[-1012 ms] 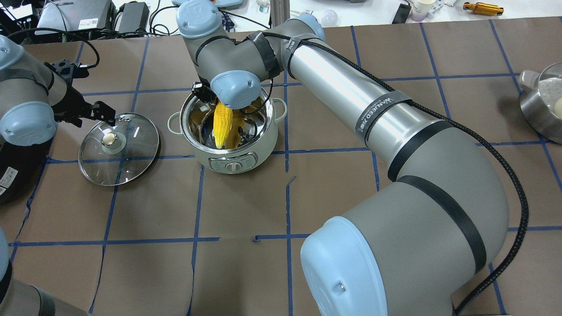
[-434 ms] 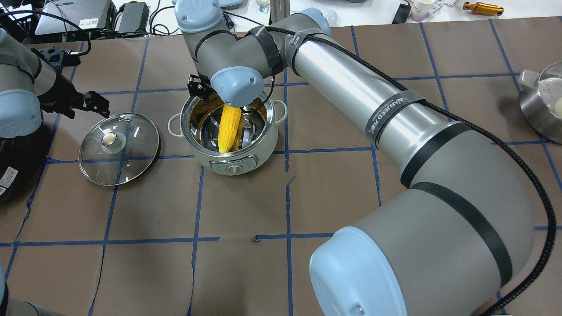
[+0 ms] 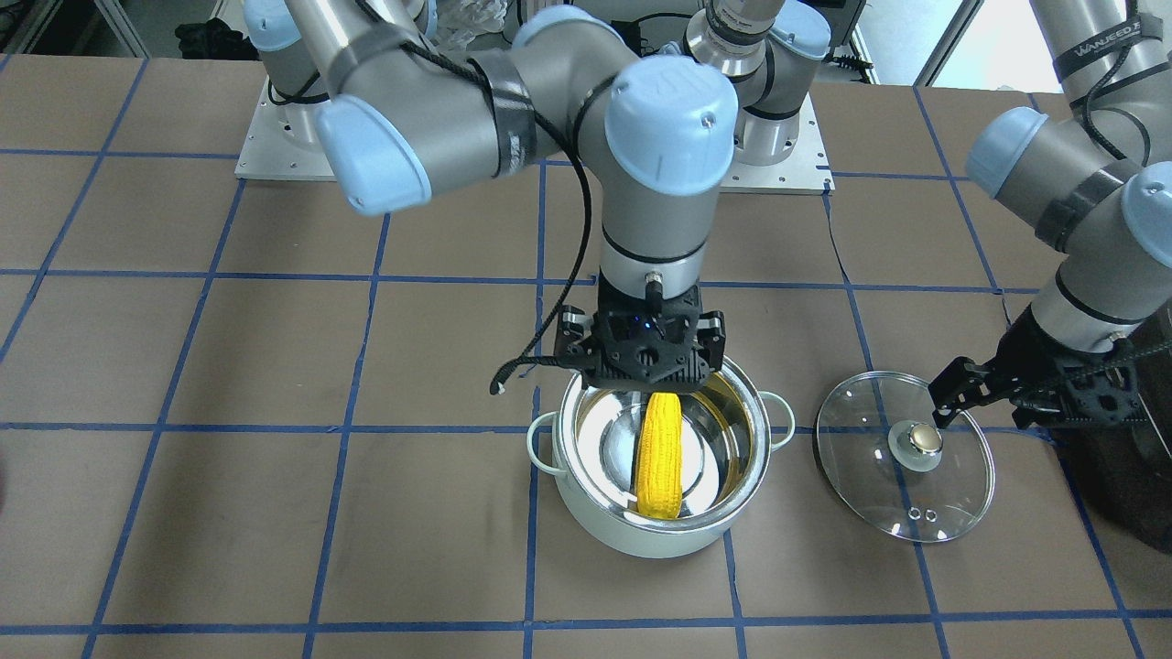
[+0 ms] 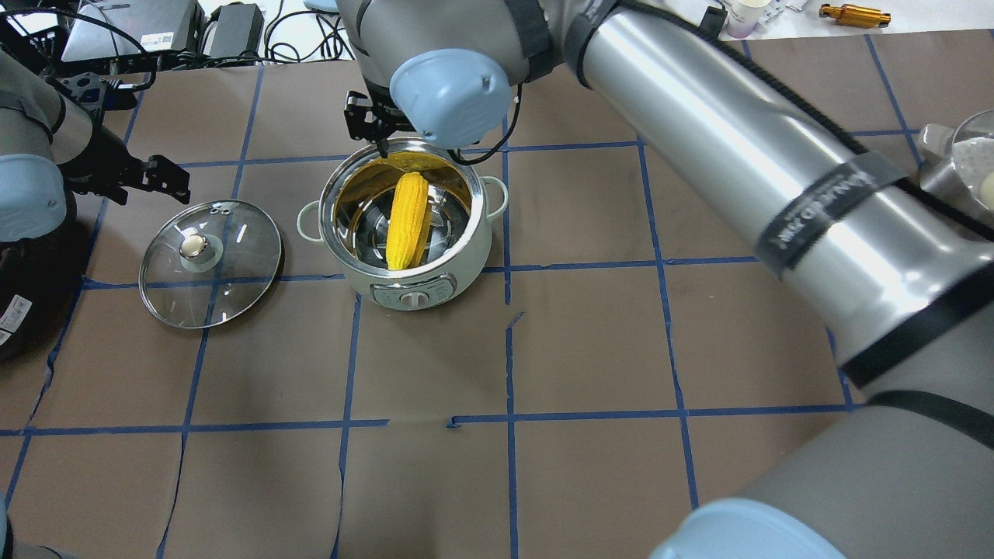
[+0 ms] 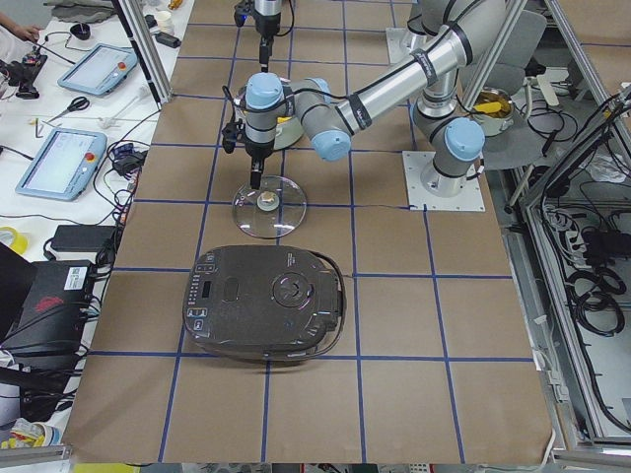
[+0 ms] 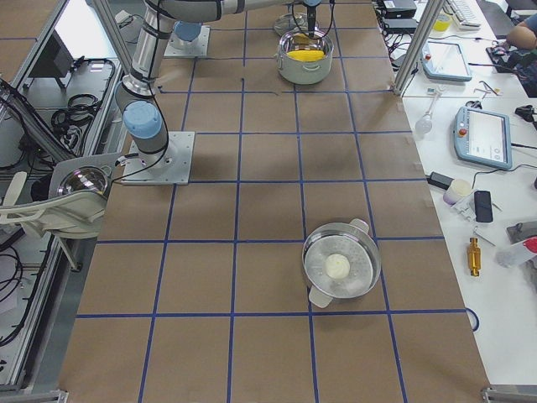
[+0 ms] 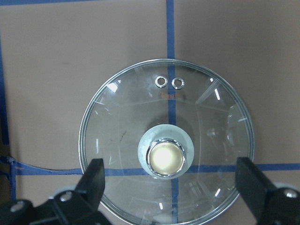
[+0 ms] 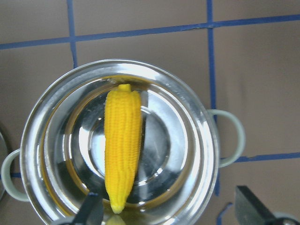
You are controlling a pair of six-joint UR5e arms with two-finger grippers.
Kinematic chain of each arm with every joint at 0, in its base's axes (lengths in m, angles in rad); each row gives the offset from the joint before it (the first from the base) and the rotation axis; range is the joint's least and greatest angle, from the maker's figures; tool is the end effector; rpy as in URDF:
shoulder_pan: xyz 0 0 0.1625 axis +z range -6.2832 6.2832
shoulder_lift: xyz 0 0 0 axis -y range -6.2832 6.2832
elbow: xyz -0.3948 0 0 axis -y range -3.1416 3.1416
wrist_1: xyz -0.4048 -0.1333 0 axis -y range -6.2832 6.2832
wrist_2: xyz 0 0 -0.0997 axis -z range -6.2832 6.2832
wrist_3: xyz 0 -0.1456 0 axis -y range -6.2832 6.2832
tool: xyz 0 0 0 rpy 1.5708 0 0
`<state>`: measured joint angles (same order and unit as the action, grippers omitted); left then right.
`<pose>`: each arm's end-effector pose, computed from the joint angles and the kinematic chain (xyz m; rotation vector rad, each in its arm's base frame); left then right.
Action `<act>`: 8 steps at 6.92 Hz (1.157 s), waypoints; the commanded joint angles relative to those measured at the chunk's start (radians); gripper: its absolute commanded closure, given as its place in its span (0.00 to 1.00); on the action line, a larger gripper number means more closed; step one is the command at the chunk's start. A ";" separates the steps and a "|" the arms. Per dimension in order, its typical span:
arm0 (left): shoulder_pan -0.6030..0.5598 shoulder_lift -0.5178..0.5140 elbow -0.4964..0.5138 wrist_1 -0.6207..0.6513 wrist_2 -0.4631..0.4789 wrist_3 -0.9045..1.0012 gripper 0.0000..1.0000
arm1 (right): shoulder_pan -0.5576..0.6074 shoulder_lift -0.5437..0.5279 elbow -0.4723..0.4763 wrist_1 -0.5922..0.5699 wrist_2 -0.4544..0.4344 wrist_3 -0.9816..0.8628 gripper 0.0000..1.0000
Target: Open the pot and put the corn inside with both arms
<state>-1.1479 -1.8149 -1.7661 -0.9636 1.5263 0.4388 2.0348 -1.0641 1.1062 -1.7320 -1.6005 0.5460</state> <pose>0.1124 -0.5902 0.2466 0.0305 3.1004 -0.2657 0.4341 -0.5793 0.3580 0.1300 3.1018 -0.1843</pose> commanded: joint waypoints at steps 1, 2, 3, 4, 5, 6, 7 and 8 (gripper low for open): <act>-0.015 0.057 0.013 -0.067 0.002 -0.021 0.00 | -0.173 -0.191 0.097 0.095 -0.016 -0.102 0.00; -0.045 0.090 0.057 -0.166 0.003 -0.058 0.00 | -0.252 -0.273 0.180 0.100 -0.021 -0.214 0.00; -0.094 0.129 0.129 -0.293 0.011 -0.130 0.00 | -0.316 -0.366 0.270 0.110 -0.021 -0.351 0.00; -0.152 0.158 0.199 -0.431 0.012 -0.252 0.00 | -0.379 -0.432 0.359 0.097 -0.021 -0.423 0.00; -0.223 0.181 0.224 -0.478 0.034 -0.349 0.00 | -0.402 -0.479 0.420 0.074 -0.021 -0.437 0.00; -0.304 0.204 0.228 -0.477 0.076 -0.427 0.00 | -0.409 -0.490 0.447 0.018 -0.021 -0.426 0.00; -0.378 0.224 0.221 -0.477 0.081 -0.481 0.00 | -0.410 -0.490 0.451 0.005 -0.019 -0.434 0.00; -0.439 0.226 0.218 -0.477 0.083 -0.562 0.00 | -0.410 -0.490 0.451 -0.004 -0.015 -0.433 0.00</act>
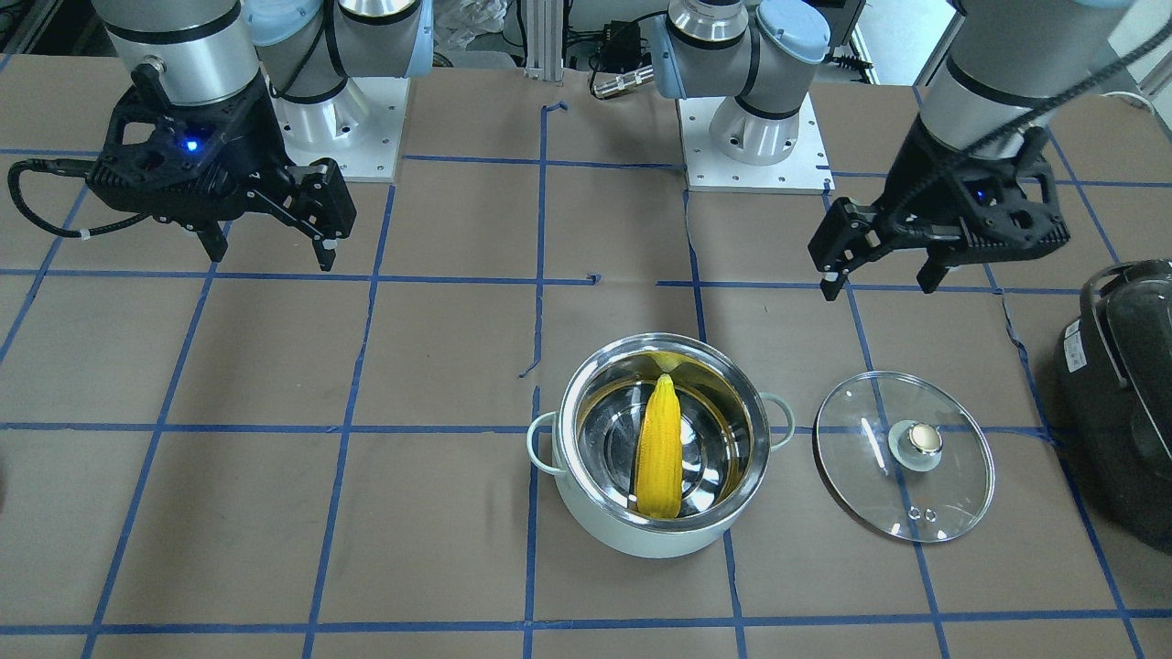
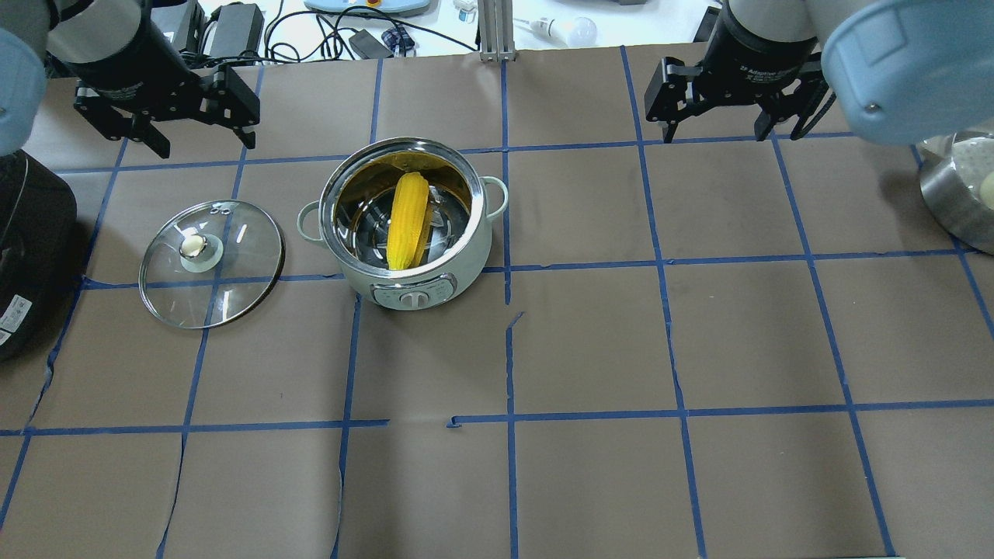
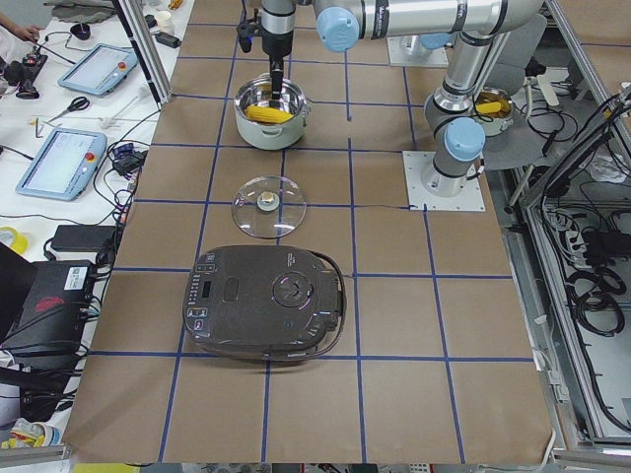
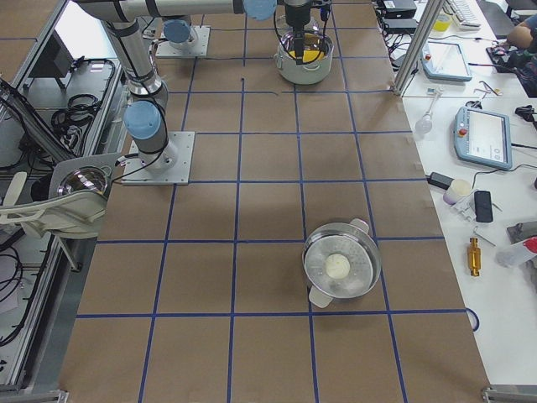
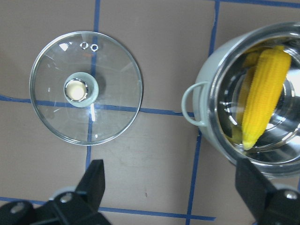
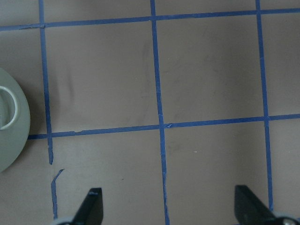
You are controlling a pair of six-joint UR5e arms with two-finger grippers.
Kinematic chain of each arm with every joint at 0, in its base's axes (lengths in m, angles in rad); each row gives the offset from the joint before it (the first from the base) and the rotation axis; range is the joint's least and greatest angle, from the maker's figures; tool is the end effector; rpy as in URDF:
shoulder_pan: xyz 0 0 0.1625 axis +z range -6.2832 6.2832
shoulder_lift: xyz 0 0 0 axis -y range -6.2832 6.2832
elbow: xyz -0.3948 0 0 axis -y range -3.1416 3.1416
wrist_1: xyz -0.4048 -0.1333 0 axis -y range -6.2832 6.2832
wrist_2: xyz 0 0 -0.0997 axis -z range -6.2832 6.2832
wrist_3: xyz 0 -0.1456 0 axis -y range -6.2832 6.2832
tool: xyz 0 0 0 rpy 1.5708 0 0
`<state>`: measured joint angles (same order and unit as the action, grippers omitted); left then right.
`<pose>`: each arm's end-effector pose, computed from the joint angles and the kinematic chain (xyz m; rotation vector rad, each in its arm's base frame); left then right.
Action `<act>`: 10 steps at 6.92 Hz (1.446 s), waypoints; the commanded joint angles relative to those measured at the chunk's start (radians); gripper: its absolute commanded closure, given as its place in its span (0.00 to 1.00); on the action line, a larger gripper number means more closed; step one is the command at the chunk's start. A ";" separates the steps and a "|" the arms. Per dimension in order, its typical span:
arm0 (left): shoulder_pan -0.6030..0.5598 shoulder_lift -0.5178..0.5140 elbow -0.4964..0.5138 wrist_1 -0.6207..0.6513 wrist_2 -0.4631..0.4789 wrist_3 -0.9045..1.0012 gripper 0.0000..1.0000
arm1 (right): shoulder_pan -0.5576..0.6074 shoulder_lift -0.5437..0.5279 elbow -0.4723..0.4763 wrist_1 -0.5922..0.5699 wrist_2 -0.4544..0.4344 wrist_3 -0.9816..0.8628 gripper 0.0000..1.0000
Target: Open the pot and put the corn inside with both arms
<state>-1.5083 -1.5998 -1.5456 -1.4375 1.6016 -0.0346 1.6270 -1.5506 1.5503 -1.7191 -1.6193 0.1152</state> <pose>-0.0952 -0.5409 0.4242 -0.1537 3.0988 -0.2005 0.1560 -0.5250 0.4283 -0.0969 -3.0956 0.2361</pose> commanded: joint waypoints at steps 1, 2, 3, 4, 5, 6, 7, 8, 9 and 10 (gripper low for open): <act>-0.117 0.014 -0.001 -0.003 0.008 -0.138 0.00 | -0.001 -0.002 0.005 -0.045 -0.001 -0.005 0.00; -0.136 0.017 -0.002 -0.003 -0.002 -0.140 0.00 | 0.002 0.001 0.007 -0.048 0.007 -0.002 0.00; -0.148 0.009 -0.002 -0.003 0.000 -0.142 0.00 | 0.002 0.001 0.007 -0.048 0.010 -0.003 0.00; -0.164 0.006 -0.004 0.012 0.004 -0.140 0.00 | 0.002 0.001 0.007 -0.048 0.009 -0.003 0.00; -0.165 0.012 0.005 0.014 0.009 -0.139 0.00 | 0.002 0.001 0.007 -0.047 0.007 -0.003 0.00; -0.165 0.003 0.002 0.040 0.009 -0.139 0.00 | 0.002 0.001 0.007 -0.046 0.009 -0.003 0.00; -0.167 0.007 0.009 0.045 0.006 -0.139 0.00 | 0.004 0.001 0.007 -0.048 0.012 -0.002 0.00; -0.164 0.001 0.012 0.054 0.009 -0.136 0.00 | 0.004 0.003 0.008 -0.048 0.013 -0.002 0.00; -0.161 -0.014 -0.005 0.109 0.012 -0.136 0.00 | 0.004 0.003 0.008 -0.047 0.013 -0.003 0.00; -0.153 -0.017 -0.004 0.118 0.029 -0.136 0.00 | 0.004 0.003 0.008 -0.046 0.013 -0.002 0.00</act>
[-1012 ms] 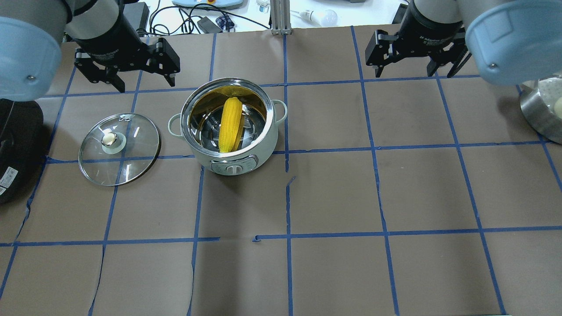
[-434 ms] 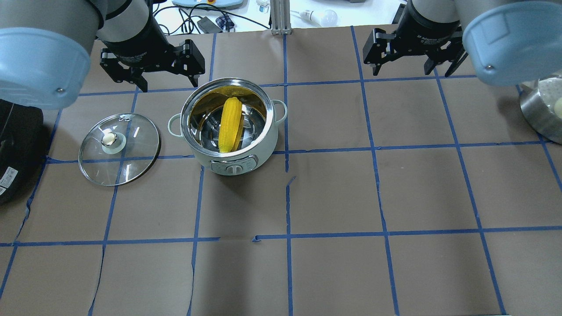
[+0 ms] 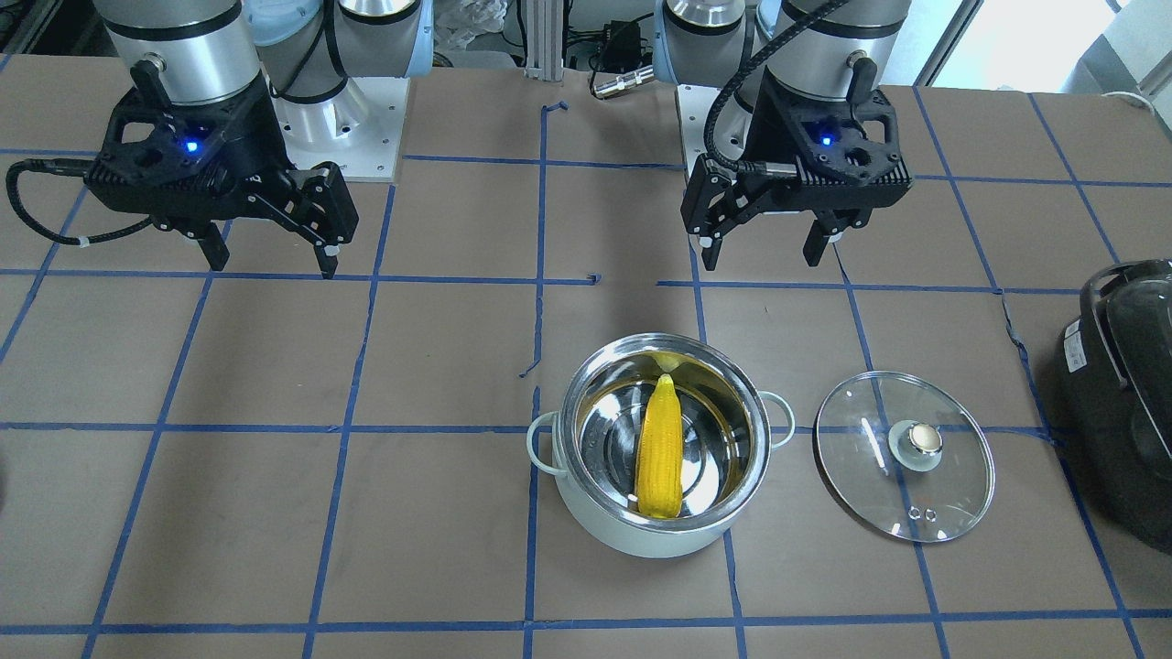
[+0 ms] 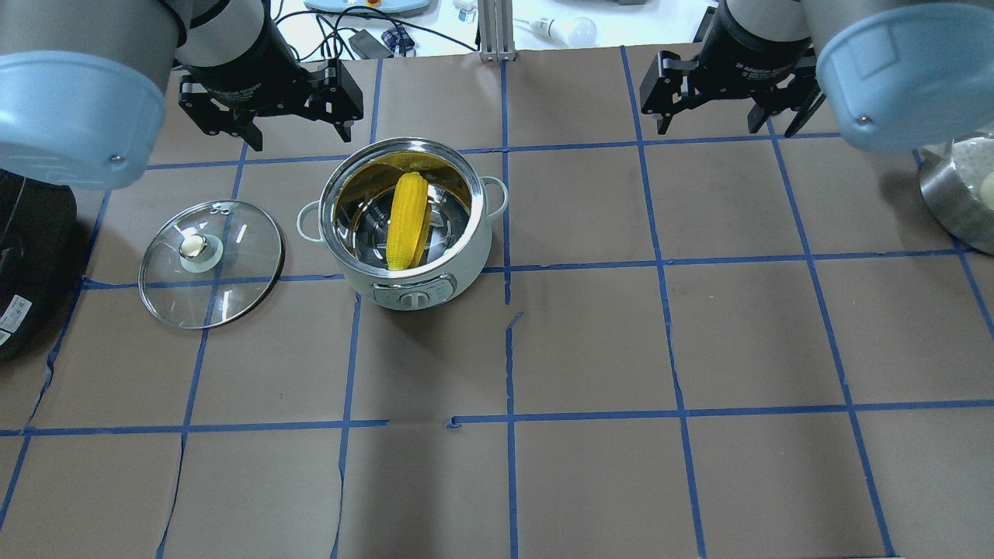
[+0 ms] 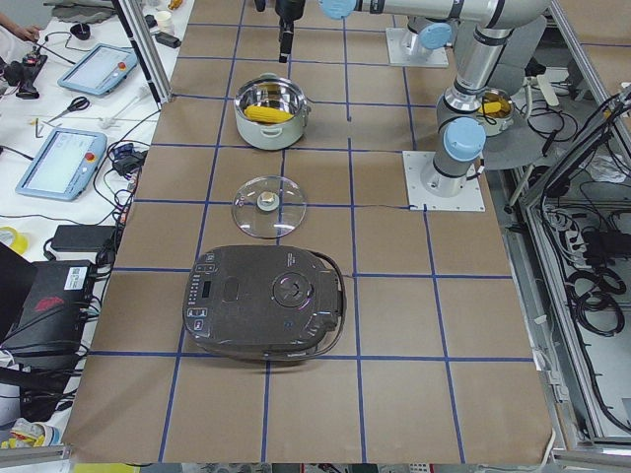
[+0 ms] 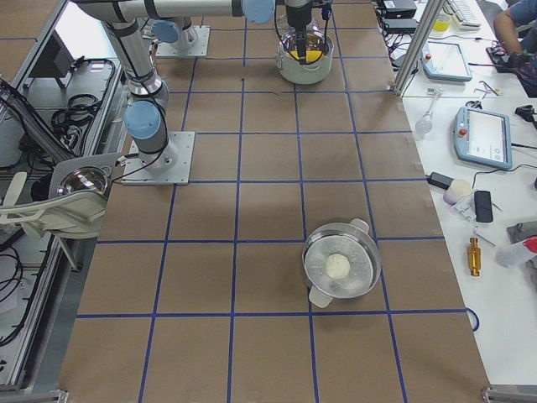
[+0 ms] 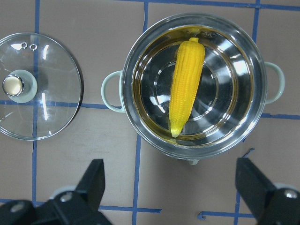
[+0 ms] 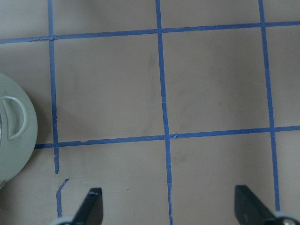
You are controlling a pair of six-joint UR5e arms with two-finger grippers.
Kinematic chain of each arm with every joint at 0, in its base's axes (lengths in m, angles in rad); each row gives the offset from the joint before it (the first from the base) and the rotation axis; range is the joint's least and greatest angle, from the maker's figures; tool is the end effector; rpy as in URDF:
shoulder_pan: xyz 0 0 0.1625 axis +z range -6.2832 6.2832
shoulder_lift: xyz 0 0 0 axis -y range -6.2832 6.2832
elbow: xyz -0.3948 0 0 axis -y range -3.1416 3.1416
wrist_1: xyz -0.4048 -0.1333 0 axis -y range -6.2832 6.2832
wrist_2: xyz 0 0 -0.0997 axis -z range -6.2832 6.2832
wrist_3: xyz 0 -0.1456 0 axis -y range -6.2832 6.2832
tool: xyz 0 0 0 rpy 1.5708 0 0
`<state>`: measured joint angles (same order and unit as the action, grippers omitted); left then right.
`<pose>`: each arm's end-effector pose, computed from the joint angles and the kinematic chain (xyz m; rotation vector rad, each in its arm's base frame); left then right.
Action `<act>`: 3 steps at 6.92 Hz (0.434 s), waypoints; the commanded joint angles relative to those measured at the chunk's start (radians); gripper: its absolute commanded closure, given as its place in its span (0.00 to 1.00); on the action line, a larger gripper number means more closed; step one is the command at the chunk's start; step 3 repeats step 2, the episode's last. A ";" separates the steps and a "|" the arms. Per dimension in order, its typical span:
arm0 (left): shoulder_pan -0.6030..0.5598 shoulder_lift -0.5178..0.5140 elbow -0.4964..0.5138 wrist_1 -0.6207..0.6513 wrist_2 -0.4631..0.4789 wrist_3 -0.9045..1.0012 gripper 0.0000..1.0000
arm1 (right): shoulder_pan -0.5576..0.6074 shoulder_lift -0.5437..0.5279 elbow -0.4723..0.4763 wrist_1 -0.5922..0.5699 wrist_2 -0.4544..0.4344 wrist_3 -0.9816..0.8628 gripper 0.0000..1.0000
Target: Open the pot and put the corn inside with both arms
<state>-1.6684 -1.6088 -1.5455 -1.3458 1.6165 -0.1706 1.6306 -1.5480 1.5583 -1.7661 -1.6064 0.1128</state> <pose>-0.1794 -0.5329 0.4307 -0.1209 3.1042 -0.3375 0.1601 -0.5299 0.4283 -0.0875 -3.1073 0.2921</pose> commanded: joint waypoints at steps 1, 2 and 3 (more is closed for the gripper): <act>0.009 -0.003 -0.007 0.025 0.022 0.011 0.00 | 0.000 0.000 0.000 -0.001 0.000 0.001 0.00; 0.012 -0.009 -0.010 0.027 0.025 0.013 0.00 | 0.000 -0.001 0.000 -0.001 0.000 0.001 0.00; 0.012 -0.009 -0.010 0.027 0.025 0.013 0.00 | 0.000 -0.001 0.000 -0.001 0.000 0.001 0.00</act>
